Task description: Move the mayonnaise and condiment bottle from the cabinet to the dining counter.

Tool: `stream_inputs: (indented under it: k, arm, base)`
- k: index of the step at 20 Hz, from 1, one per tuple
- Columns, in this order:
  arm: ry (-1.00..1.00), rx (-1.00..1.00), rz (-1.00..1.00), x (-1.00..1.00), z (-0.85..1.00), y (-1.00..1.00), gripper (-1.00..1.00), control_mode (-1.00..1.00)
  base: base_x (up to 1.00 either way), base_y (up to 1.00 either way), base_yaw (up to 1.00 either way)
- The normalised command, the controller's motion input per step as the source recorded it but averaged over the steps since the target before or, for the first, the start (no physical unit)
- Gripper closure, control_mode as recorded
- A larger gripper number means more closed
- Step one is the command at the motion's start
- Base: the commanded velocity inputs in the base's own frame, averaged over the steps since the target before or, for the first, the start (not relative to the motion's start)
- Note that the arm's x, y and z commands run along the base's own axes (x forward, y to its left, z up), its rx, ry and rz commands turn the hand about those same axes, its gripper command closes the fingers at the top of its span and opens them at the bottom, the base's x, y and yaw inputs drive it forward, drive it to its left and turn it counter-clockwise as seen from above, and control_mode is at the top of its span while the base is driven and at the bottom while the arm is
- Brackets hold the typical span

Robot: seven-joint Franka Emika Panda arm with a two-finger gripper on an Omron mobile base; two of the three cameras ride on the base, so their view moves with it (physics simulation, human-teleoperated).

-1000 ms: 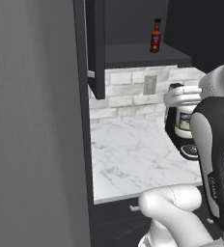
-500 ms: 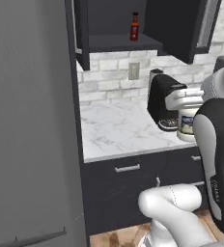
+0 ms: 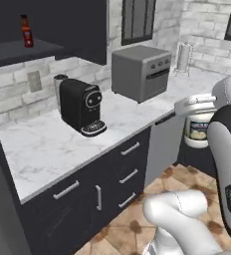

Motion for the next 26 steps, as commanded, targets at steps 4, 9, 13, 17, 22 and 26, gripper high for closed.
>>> stream_inputs:
  k: [4, 9, 13, 17, 22, 26]
  arm:
    - [0.00, 0.00, 0.00, 0.00, 0.00, 0.00, 1.00, 1.00]
    - [0.00, 0.00, 0.00, 0.00, 0.00, 0.00, 1.00, 1.00]
    - [0.00, 0.00, 0.00, 0.00, 0.00, 0.00, 1.00, 1.00]
    - [0.00, 0.00, 0.00, 0.00, 0.00, 0.00, 1.00, 1.00]
    - [0.00, 0.00, 0.00, 0.00, 0.00, 0.00, 1.00, 1.00]
    - [0.00, 0.00, 0.00, 0.00, 0.00, 0.00, 1.00, 1.00]
  base:
    - [0.00, 0.00, -1.00]
    - [0.00, -0.06, -1.00]
    - [0.00, -0.13, -1.00]
    - [0.00, -0.20, -1.00]
    - [0.00, -0.28, -0.98]
    - [0.00, -0.32, -0.97]
